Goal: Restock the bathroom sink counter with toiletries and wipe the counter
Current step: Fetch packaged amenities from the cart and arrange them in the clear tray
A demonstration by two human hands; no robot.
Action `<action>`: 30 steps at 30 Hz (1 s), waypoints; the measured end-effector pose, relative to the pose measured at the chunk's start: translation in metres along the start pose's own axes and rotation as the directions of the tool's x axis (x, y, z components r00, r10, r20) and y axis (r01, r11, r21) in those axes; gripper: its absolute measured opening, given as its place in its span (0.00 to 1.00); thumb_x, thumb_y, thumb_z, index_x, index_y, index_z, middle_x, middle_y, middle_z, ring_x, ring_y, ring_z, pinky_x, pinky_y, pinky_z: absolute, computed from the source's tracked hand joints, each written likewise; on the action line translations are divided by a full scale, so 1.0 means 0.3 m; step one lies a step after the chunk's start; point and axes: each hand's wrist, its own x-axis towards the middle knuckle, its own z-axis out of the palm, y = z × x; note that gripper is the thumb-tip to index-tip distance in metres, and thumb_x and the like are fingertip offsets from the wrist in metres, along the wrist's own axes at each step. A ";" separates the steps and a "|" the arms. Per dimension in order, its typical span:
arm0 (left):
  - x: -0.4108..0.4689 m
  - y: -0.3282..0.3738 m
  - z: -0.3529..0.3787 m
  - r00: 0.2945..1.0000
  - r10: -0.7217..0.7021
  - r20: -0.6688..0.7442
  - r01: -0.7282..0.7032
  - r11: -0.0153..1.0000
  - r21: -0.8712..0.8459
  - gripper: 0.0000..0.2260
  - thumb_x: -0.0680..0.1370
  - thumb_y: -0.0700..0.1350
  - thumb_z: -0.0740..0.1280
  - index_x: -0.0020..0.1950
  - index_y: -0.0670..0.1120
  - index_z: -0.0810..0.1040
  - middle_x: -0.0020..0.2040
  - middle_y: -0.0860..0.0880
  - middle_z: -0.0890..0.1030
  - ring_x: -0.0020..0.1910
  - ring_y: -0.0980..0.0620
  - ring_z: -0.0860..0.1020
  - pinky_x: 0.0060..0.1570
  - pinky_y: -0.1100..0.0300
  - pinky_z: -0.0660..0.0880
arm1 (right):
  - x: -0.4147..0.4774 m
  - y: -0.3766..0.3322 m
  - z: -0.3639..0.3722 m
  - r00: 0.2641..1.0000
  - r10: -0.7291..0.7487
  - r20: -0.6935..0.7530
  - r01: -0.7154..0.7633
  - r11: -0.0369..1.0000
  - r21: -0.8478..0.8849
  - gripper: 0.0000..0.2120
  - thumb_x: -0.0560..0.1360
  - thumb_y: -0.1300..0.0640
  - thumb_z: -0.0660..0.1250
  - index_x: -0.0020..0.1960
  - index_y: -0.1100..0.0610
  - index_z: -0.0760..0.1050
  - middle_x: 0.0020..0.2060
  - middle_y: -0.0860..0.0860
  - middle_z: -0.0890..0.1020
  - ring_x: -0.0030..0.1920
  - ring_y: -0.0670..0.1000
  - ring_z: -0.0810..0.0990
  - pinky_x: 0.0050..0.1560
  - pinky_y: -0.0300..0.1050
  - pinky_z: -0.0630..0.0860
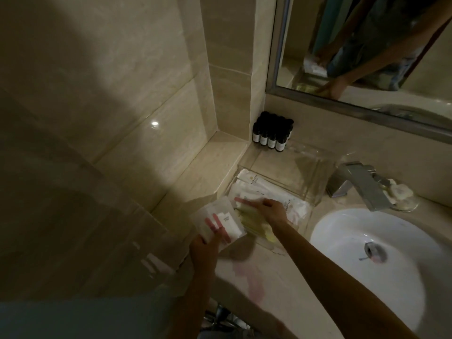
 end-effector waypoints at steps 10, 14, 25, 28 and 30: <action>0.032 -0.010 0.021 0.998 -0.069 0.002 0.069 0.997 -0.022 0.14 0.75 0.42 0.72 0.56 0.36 0.78 0.50 0.45 0.81 0.43 0.53 0.78 0.31 0.76 0.73 | 0.044 0.001 0.003 0.988 0.104 -0.113 -0.091 0.989 0.112 0.11 0.80 0.55 0.61 0.46 0.56 0.81 0.48 0.55 0.83 0.47 0.54 0.80 0.51 0.54 0.80; 0.040 -0.017 0.026 0.992 -0.114 0.048 0.117 0.991 -0.070 0.14 0.75 0.44 0.72 0.56 0.37 0.78 0.49 0.46 0.82 0.44 0.52 0.79 0.32 0.75 0.74 | 0.016 0.003 -0.017 0.989 0.125 -0.081 -0.102 0.965 0.243 0.10 0.81 0.59 0.58 0.49 0.60 0.78 0.39 0.53 0.81 0.35 0.51 0.81 0.30 0.39 0.79; 0.042 -0.020 0.027 0.993 -0.114 0.035 0.117 0.987 -0.111 0.11 0.74 0.38 0.72 0.54 0.35 0.80 0.50 0.43 0.82 0.31 0.65 0.79 0.28 0.74 0.73 | 0.027 0.041 0.051 0.973 0.157 -0.170 -0.142 0.985 0.095 0.10 0.79 0.53 0.63 0.53 0.57 0.78 0.45 0.52 0.81 0.40 0.48 0.78 0.35 0.38 0.73; 0.048 -0.024 0.009 0.997 -0.079 -0.022 0.078 0.995 -0.055 0.09 0.74 0.36 0.71 0.54 0.36 0.79 0.49 0.45 0.80 0.44 0.52 0.80 0.29 0.75 0.74 | 0.028 0.032 0.067 0.960 0.181 -0.212 -0.150 0.976 0.156 0.09 0.78 0.51 0.65 0.51 0.56 0.79 0.45 0.52 0.83 0.42 0.50 0.81 0.41 0.43 0.77; 0.043 -0.025 -0.001 0.998 -0.059 0.016 0.060 0.998 -0.020 0.09 0.75 0.40 0.71 0.54 0.39 0.79 0.48 0.48 0.80 0.46 0.52 0.80 0.33 0.74 0.74 | 0.030 0.030 0.080 0.959 0.179 -0.219 -0.148 0.977 0.154 0.07 0.76 0.49 0.67 0.46 0.52 0.79 0.45 0.52 0.83 0.43 0.51 0.82 0.47 0.47 0.80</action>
